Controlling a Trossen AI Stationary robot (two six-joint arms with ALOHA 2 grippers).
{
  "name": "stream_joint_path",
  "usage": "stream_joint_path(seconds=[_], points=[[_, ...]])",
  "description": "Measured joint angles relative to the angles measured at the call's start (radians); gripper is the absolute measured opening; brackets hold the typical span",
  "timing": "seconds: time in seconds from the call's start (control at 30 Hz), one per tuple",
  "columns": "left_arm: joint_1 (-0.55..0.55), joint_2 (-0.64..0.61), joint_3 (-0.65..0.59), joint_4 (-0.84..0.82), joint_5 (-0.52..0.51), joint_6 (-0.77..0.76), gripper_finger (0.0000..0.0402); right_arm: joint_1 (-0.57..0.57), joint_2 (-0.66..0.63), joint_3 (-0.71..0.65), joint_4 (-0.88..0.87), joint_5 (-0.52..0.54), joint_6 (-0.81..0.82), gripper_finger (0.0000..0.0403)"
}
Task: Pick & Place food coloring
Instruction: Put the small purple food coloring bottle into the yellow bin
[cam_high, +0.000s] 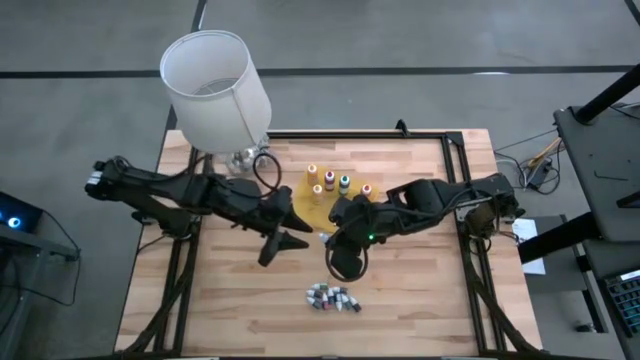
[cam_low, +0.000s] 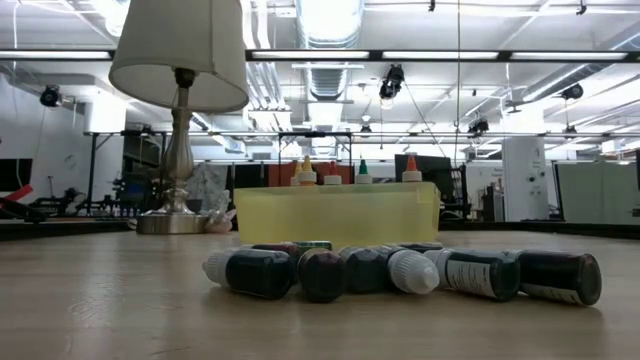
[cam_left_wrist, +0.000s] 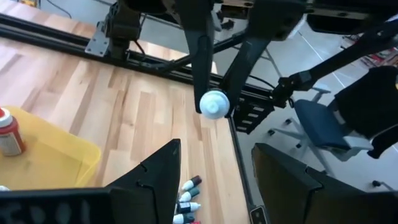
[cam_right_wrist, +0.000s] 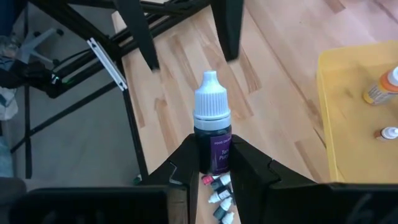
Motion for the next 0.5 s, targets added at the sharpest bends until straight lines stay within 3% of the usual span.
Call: stream_joint_path(seconds=[0.5], points=[[0.016,0.076,0.083,0.005,-0.013,0.039,0.017,0.0,0.0,-0.002,0.002,0.002,-0.006,0.0061]])
